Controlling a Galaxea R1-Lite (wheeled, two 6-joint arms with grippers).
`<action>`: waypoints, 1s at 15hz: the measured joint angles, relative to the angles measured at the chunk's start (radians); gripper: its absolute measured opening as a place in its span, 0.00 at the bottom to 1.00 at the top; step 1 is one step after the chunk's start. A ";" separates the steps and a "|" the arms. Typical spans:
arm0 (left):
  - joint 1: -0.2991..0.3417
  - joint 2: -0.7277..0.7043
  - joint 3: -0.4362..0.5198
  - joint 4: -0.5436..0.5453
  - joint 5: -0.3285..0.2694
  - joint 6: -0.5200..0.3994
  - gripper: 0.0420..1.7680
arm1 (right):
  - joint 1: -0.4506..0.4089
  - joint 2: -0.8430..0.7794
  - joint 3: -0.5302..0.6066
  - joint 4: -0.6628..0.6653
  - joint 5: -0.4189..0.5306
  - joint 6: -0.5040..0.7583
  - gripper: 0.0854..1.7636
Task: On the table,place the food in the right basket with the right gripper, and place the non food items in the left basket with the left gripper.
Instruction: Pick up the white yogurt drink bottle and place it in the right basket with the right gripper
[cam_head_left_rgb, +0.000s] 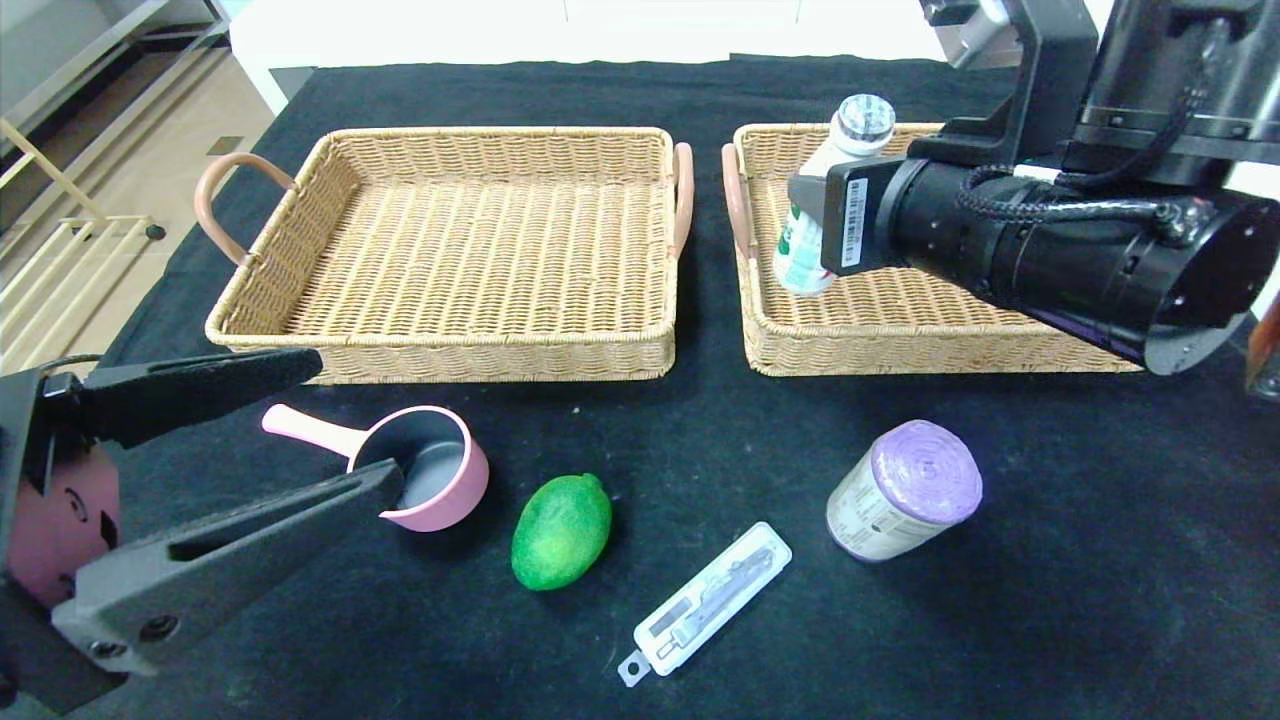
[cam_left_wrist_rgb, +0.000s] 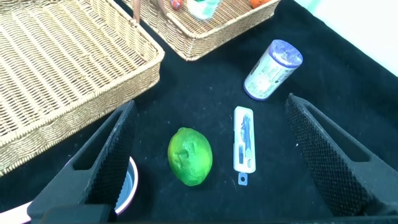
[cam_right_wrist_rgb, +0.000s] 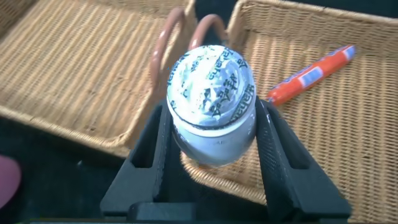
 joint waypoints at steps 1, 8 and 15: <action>0.000 0.000 0.000 0.000 0.000 0.001 0.97 | -0.013 0.012 -0.016 -0.002 0.000 0.000 0.47; 0.001 -0.002 -0.002 -0.003 0.000 0.002 0.97 | -0.085 0.142 -0.133 -0.014 0.008 0.023 0.47; 0.003 -0.004 -0.002 -0.004 0.000 0.003 0.97 | -0.110 0.210 -0.157 -0.039 0.009 0.024 0.47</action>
